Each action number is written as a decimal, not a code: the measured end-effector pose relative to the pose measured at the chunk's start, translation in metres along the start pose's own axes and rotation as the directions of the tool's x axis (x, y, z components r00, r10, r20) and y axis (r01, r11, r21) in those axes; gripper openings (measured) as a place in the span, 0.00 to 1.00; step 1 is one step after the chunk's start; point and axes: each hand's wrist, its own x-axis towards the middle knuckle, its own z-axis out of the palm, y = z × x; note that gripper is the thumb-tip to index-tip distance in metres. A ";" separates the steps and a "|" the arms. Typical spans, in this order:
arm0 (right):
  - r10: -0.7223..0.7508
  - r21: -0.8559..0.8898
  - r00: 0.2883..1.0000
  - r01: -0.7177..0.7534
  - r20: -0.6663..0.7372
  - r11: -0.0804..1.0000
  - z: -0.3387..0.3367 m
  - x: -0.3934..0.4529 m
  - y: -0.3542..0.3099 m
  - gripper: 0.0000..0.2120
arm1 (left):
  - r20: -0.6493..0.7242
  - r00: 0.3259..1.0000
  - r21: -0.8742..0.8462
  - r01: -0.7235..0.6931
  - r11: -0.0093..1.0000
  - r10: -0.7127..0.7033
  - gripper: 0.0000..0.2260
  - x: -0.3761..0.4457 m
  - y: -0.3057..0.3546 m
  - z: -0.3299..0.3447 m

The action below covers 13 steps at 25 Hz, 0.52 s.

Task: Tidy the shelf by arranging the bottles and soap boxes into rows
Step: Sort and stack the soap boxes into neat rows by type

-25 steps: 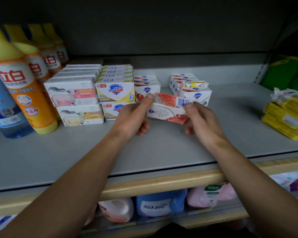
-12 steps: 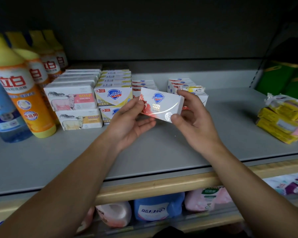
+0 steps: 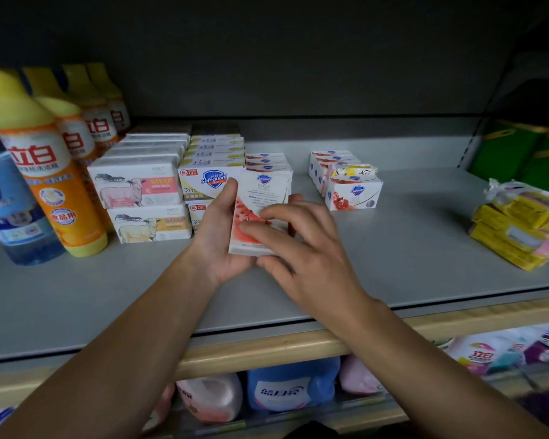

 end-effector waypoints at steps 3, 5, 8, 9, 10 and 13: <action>0.029 0.035 0.999 -0.029 -0.027 0.999 -0.004 -0.002 0.002 0.19 | -0.004 1.000 0.037 -0.011 0.999 0.011 0.29 -0.001 -0.003 0.003; 0.137 0.109 0.987 -0.128 -0.081 0.986 -0.010 -0.003 0.006 0.20 | 0.013 0.999 0.059 -0.050 0.997 0.049 0.28 -0.001 -0.003 0.005; 0.402 0.318 0.906 -0.344 -0.136 0.883 -0.020 -0.001 0.012 0.21 | 0.029 0.989 0.145 -0.149 0.978 0.147 0.23 0.000 -0.006 0.001; 0.498 0.415 0.859 -0.412 -0.121 0.812 -0.021 0.000 0.013 0.22 | 0.017 0.985 0.192 -0.174 0.966 0.174 0.19 0.001 -0.008 -0.001; 0.587 0.503 0.805 -0.475 -0.083 0.722 -0.022 0.002 0.015 0.22 | -0.012 0.978 0.253 -0.201 0.946 0.210 0.15 0.002 -0.011 -0.001; 0.742 0.572 0.659 -0.657 0.121 0.491 -0.026 0.003 0.027 0.22 | -0.078 0.907 0.573 -0.300 0.763 0.414 0.07 0.006 -0.017 -0.002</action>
